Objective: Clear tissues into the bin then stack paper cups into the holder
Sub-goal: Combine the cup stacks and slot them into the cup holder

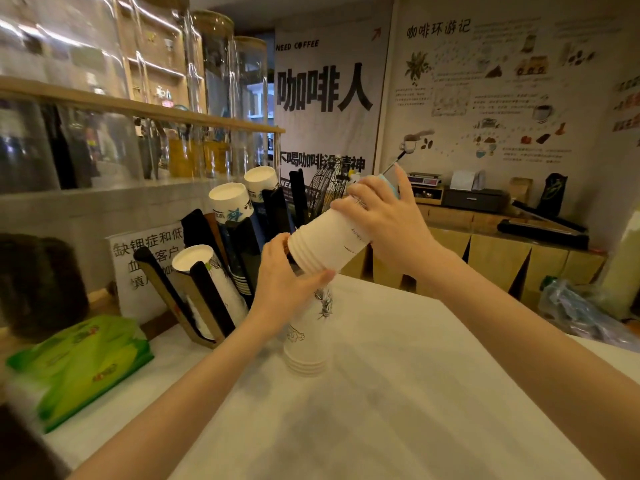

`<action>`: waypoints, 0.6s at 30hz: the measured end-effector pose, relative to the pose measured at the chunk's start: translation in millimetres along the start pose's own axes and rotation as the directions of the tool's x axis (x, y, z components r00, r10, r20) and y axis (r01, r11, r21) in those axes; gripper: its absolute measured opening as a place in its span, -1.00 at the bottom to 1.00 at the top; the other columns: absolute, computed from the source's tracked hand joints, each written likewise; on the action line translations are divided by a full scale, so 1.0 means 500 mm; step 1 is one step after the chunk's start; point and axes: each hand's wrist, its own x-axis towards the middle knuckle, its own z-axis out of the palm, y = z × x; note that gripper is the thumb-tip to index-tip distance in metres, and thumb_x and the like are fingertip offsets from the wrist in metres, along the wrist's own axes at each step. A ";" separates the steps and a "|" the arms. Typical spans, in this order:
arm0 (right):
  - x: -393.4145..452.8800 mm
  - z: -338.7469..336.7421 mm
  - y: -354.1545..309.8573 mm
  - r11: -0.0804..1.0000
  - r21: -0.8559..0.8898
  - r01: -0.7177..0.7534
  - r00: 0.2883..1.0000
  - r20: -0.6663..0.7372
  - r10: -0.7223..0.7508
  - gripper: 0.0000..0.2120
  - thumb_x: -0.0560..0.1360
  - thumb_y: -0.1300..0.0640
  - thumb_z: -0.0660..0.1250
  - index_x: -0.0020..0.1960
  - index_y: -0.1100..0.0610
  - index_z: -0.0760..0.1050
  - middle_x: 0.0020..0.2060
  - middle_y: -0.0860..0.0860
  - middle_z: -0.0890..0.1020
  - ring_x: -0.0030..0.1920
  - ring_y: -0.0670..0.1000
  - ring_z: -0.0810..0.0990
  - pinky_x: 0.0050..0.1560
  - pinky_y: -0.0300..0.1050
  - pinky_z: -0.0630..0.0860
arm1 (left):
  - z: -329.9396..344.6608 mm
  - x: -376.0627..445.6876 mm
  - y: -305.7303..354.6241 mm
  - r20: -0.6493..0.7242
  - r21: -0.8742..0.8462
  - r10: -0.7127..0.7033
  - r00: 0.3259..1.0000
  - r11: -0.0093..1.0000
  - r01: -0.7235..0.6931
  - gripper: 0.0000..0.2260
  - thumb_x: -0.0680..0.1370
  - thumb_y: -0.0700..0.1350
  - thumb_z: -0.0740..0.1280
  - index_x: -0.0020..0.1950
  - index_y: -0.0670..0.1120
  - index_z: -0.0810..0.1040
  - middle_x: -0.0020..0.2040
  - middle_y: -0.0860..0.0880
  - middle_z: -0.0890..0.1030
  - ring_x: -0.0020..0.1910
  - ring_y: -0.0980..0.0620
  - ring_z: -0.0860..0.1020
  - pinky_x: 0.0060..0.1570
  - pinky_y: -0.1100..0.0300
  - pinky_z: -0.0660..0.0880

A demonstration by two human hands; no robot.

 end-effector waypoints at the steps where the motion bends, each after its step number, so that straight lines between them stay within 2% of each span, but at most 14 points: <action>1: 0.010 -0.005 -0.003 0.999 -0.032 0.037 0.999 -0.018 -0.038 -0.39 0.26 0.26 0.49 0.27 0.05 0.41 0.22 0.15 0.53 0.33 0.23 0.39 0.37 0.35 -0.04 | -0.003 0.002 -0.003 -0.009 0.003 0.001 1.000 1.000 -0.001 -0.30 0.27 0.03 0.52 0.29 -0.09 0.27 0.23 -0.06 0.39 0.14 0.08 0.36 0.02 0.27 0.33; 3: 0.025 -0.017 -0.007 0.991 -0.086 0.100 0.994 -0.045 -0.104 -0.42 0.24 0.25 0.50 0.23 0.06 0.44 0.20 0.17 0.55 0.32 0.25 0.42 0.36 0.34 -0.04 | -0.006 0.004 -0.007 -0.018 -0.003 0.017 1.000 1.000 -0.017 -0.33 0.26 0.05 0.51 0.25 -0.08 0.29 0.18 -0.02 0.42 0.11 0.08 0.39 -0.10 0.41 0.30; 5: 0.036 -0.027 -0.007 0.979 -0.140 0.146 0.987 -0.047 -0.154 -0.45 0.24 0.22 0.51 0.20 0.05 0.47 0.20 0.17 0.55 0.32 0.25 0.42 0.35 0.30 -0.04 | -0.005 0.006 -0.006 -0.017 -0.011 0.019 1.000 1.000 -0.020 -0.35 0.26 0.06 0.51 0.24 -0.07 0.31 0.15 0.01 0.45 0.08 0.12 0.39 -0.18 0.46 0.29; 7: 0.043 -0.031 -0.008 0.963 -0.191 0.192 0.980 -0.021 -0.200 -0.45 0.23 0.18 0.52 0.19 0.03 0.48 0.22 0.16 0.54 0.33 0.23 0.41 0.38 0.27 0.04 | 0.002 0.006 -0.010 -0.003 -0.009 0.012 1.000 1.000 -0.012 -0.34 0.25 0.10 0.50 0.25 -0.05 0.32 0.17 0.00 0.47 0.10 0.09 0.42 -0.09 0.40 0.33; 9: 0.047 -0.022 -0.015 0.944 -0.224 0.242 0.969 0.015 -0.245 -0.45 0.21 0.15 0.54 0.17 0.00 0.49 0.23 0.13 0.55 0.33 0.20 0.43 0.38 0.24 0.18 | 0.010 0.002 -0.018 0.019 0.029 0.000 1.000 1.000 0.000 -0.30 0.25 0.15 0.48 0.28 -0.04 0.32 0.19 -0.03 0.50 0.16 0.02 0.44 0.03 0.21 0.40; 11: 0.047 -0.003 -0.027 0.937 -0.194 0.291 0.957 0.040 -0.289 -0.47 0.22 0.17 0.53 0.16 -0.01 0.50 0.22 0.12 0.56 0.32 0.19 0.44 0.37 0.21 0.25 | 0.015 -0.007 -0.027 0.036 0.051 -0.037 0.999 0.998 0.035 -0.31 0.25 0.16 0.48 0.28 -0.03 0.33 0.19 -0.04 0.52 0.16 0.00 0.46 0.06 0.12 0.43; 15: 0.040 0.025 -0.057 0.916 -0.182 0.358 0.933 0.097 -0.346 -0.48 0.25 0.18 0.51 0.17 -0.02 0.47 0.22 0.11 0.55 0.34 0.18 0.42 0.39 0.19 0.22 | 0.018 -0.031 -0.049 0.084 0.041 -0.126 0.989 0.992 0.123 -0.36 0.27 0.13 0.48 0.26 -0.02 0.34 0.16 -0.03 0.55 0.02 0.08 0.47 -0.05 0.20 0.41; 18: 0.030 0.041 -0.084 0.889 -0.180 0.421 0.905 0.149 -0.398 -0.48 0.26 0.18 0.50 0.18 -0.02 0.46 0.24 0.10 0.54 0.35 0.17 0.40 0.41 0.19 0.20 | 0.022 -0.049 -0.071 0.114 0.051 -0.181 0.977 0.983 0.176 -0.34 0.26 0.15 0.48 0.27 -0.02 0.34 0.16 -0.04 0.56 0.04 0.04 0.50 -0.06 0.19 0.43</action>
